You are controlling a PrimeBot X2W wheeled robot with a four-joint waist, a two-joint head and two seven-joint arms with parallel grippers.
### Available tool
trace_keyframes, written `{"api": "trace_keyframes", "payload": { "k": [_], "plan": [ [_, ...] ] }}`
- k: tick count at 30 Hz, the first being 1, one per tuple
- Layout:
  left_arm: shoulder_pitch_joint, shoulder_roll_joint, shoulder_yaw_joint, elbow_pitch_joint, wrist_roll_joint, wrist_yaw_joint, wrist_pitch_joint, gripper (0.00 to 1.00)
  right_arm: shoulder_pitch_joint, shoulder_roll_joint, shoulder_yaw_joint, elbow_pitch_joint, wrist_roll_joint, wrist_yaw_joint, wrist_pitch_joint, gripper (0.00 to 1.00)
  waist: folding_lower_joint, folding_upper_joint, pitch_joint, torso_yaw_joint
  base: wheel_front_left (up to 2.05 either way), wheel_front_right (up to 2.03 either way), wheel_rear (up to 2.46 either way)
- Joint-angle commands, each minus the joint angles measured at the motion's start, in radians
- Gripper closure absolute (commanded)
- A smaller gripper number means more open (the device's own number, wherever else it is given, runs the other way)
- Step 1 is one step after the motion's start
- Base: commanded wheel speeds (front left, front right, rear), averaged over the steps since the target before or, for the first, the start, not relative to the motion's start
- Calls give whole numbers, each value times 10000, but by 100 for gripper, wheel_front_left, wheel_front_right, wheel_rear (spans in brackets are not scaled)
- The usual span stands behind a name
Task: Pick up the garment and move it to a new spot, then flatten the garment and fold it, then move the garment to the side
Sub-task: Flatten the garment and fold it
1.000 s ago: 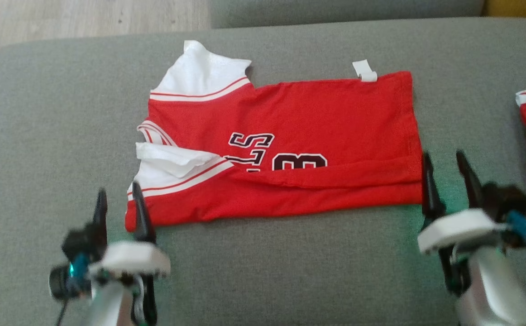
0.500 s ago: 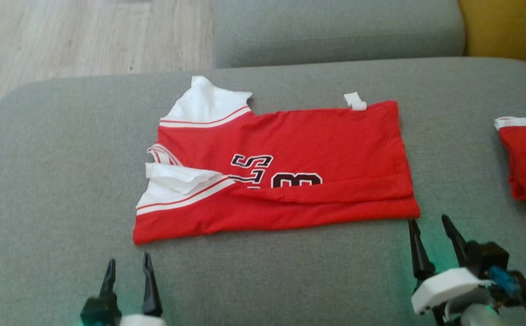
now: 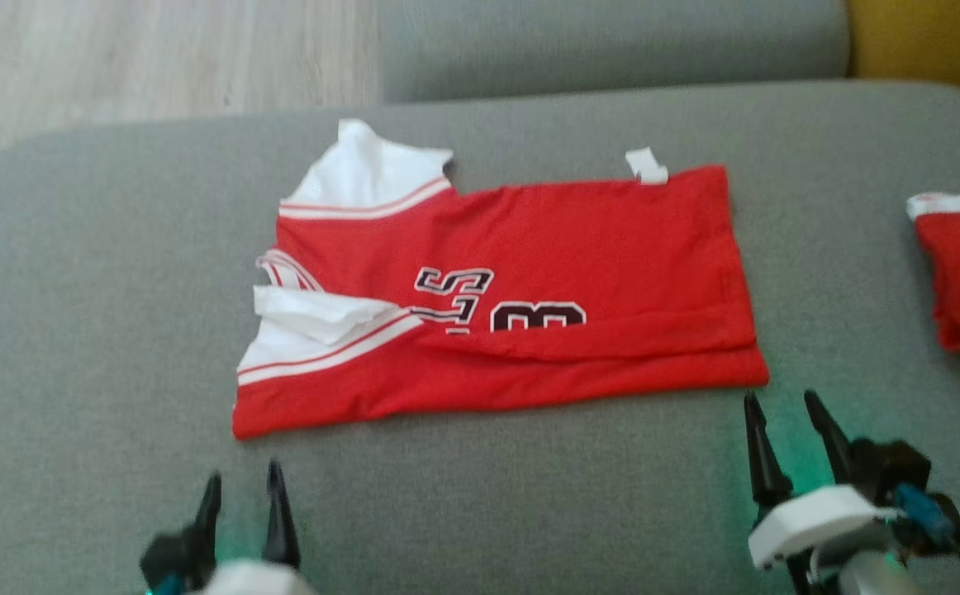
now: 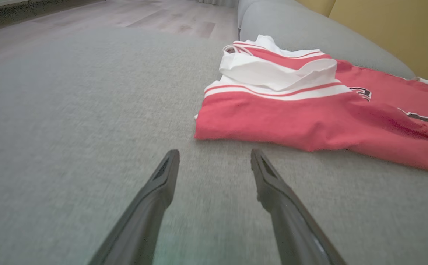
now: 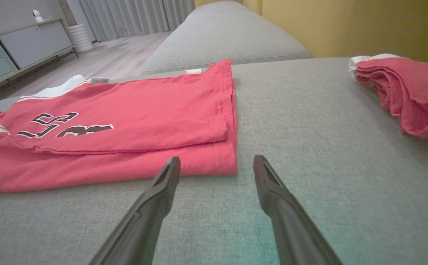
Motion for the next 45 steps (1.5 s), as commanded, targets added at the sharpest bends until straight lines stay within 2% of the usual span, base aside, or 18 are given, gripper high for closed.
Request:
{"api": "trace_keyframes", "payload": {
  "k": [1, 7, 13, 14, 15, 16, 17, 18, 19, 24, 25, 27, 28, 35, 41, 45],
  "plan": [
    [-948, 76, 250, -103, -80, -30, -67, 0, -635, -36, 277, -375, 50, -9, -110, 0, 1, -1, 416, -44, 0, 0, 0],
    [-2011, 76, 670, 536, -942, -83, -67, 0, -1227, -36, 463, -548, 146, -9, -110, 0, 1, -1, 1298, -285, 0, 0, 0],
    [-2354, 76, 485, 1538, -1387, -155, -67, 0, -1457, -36, 483, -435, 140, -9, -110, 0, 1, -1, 1582, -394, 0, 0, 0],
    [-2417, 76, 386, 1753, -1367, -188, -67, 3, -1487, -36, 460, -366, 136, -9, -110, 0, 1, -1, 1604, -395, 0, 0, 0],
    [-2469, 76, 317, 1931, -1422, -217, -67, 11, -1512, -36, 428, -267, 114, -9, -110, 0, 1, -1, 1629, -392, 0, 0, 0],
    [-2526, 76, 238, 2033, -1441, -260, -67, 44, -1546, -36, 388, -154, 76, -9, -110, 0, 1, -1, 1652, -383, 0, 0, 0],
    [-2574, 76, 151, 2105, -1432, -310, -67, 67, -1582, -36, 327, -42, 52, -9, -110, 0, 1, -1, 1677, -362, 0, 0, 0],
    [-2611, 76, 82, 2185, -1468, -358, -67, 86, -1616, -36, 273, 126, 13, -9, -110, 0, 1, -1, 1697, -334, 0, 0, 0],
    [-2650, 76, 22, 2233, -1502, -395, -67, 100, -1665, -36, 224, 317, 13, -9, -110, 0, 1, -1, 1721, -301, 0, 0, 0],
    [-2773, 76, -276, 2387, -1618, -600, -67, 100, -1976, -36, 267, 1194, 155, -9, -110, 18, 1, -1, 1787, -139, 0, 0, 0],
    [-2780, 76, -332, 2390, -1593, -645, -67, 100, -2032, -36, 323, 1376, 250, -9, -110, 32, 1, -1, 1793, -110, 0, 0, 0],
    [-2770, 76, -393, 2387, -1623, -706, -67, 100, -2137, -36, 423, 1745, 407, -9, -110, 89, 1, -1, 1798, -50, 0, 0, 0],
    [-2763, 76, -418, 2365, -1618, -730, -67, 100, -2178, -36, 460, 1906, 525, -9, -110, 100, 1, -1, 1793, -27, 0, 0, 0],
    [-2659, 76, -213, 1271, -1220, -1103, -67, 100, -2209, -36, 589, 1757, 1678, -9, -110, 100, 1, -1, 1475, 51, 0, 0, 0],
    [-2845, 76, 790, -4, -497, -1248, -67, 100, -2822, -36, 551, 1407, 3061, -9, -110, 100, 1, -1, 700, -69, 0, 0, 0],
    [-2808, 77, 1482, -415, 21, -1359, -67, 100, -3215, -36, 504, 1575, 3408, -9, -111, 100, 1, -1, -88, -182, 0, 0, 0]
  ]
}}
